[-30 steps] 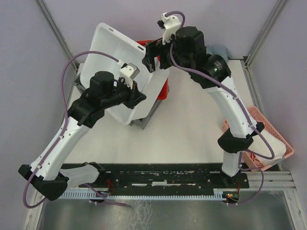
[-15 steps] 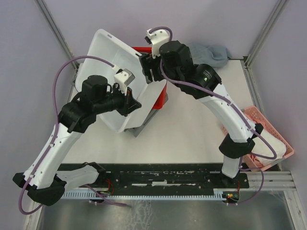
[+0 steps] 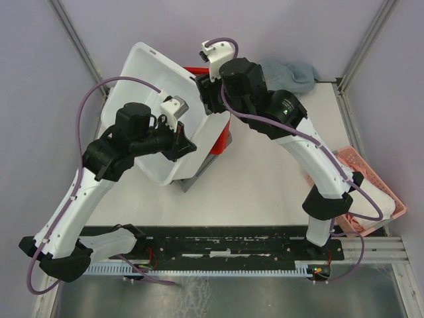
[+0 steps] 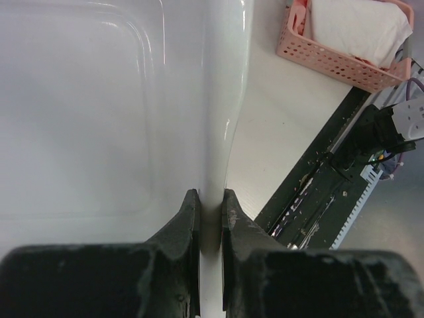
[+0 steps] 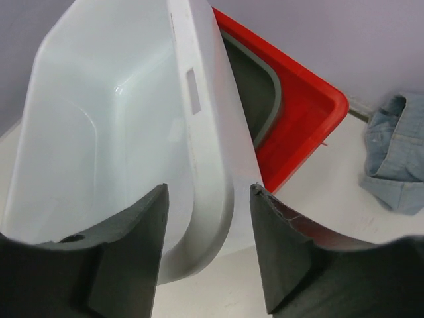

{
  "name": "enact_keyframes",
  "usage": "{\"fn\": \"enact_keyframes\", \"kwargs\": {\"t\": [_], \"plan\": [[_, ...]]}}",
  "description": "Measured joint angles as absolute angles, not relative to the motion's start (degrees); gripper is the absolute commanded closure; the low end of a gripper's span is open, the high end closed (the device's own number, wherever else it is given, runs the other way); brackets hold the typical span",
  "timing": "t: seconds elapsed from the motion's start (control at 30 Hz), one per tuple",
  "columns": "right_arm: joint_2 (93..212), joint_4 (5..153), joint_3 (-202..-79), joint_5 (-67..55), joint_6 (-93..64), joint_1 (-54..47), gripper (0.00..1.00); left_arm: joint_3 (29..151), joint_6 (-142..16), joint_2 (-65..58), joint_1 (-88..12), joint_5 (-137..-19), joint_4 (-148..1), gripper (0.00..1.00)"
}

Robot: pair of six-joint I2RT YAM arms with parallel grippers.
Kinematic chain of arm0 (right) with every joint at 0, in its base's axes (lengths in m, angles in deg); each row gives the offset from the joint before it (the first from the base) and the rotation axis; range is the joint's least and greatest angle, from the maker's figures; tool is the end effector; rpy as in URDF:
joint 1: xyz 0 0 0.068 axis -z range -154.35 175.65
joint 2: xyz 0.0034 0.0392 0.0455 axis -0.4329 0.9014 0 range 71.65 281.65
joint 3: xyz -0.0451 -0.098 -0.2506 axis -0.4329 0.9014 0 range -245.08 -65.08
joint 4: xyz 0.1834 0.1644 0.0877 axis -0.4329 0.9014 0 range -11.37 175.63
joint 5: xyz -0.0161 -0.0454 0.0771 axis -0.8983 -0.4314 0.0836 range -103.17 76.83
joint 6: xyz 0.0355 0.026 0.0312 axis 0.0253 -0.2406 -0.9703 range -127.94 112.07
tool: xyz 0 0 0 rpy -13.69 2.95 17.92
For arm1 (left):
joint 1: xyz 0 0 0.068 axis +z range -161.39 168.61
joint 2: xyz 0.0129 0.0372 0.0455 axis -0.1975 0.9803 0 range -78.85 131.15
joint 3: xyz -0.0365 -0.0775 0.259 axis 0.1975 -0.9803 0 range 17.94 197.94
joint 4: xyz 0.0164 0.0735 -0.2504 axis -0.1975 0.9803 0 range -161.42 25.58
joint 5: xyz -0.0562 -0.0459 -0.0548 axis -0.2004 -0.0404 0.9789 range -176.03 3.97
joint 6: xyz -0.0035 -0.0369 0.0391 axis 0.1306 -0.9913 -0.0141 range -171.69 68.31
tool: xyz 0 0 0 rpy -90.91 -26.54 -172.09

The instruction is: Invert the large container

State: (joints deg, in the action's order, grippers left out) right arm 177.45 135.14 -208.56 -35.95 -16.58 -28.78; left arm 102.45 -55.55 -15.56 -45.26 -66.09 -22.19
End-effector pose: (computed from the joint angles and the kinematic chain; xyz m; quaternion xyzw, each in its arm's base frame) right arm 0.2150 0.2767 0.5304 -0.2042 0.7791 0.1615 0.5702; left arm 0.1618 -0.1231 0.4435 0.3047 0.7924 -0.3044 0.4320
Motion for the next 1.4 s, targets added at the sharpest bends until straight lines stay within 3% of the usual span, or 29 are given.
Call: {"fn": "enact_keyframes", "kwargs": {"t": [0.03,0.1,0.37,0.77,1.0,1.3,1.4], "plan": [[177.45,135.29,-208.56,-35.91,-16.69,-28.82,0.18,102.47,-55.50,-15.56,-45.26,-66.07,-22.19,0.97],[177.45,135.38,-208.56,-35.89,-16.64,-28.91,0.11,102.45,-55.28,-15.56,-45.26,-66.05,-22.19,0.97],[177.45,135.60,-208.84,-32.02,-16.03,-28.34,0.09,102.38,-53.38,-15.65,-45.26,-65.41,-22.08,0.97],[177.80,130.49,-209.67,-6.47,-34.83,-12.76,0.09,100.98,-52.66,-16.76,-45.21,-63.73,-22.58,0.97],[183.31,124.80,-212.84,7.19,-44.71,-11.99,0.16,100.44,-52.44,-17.42,-45.21,-63.36,-22.69,0.97],[185.95,124.08,-212.82,12.94,-48.40,-12.04,0.40,99.89,-52.44,-17.86,-45.23,-62.85,-23.10,0.97],[185.95,123.80,-212.42,14.03,-48.97,-11.82,0.37,99.67,-52.44,-17.94,-45.23,-62.46,-23.34,0.97]]}}
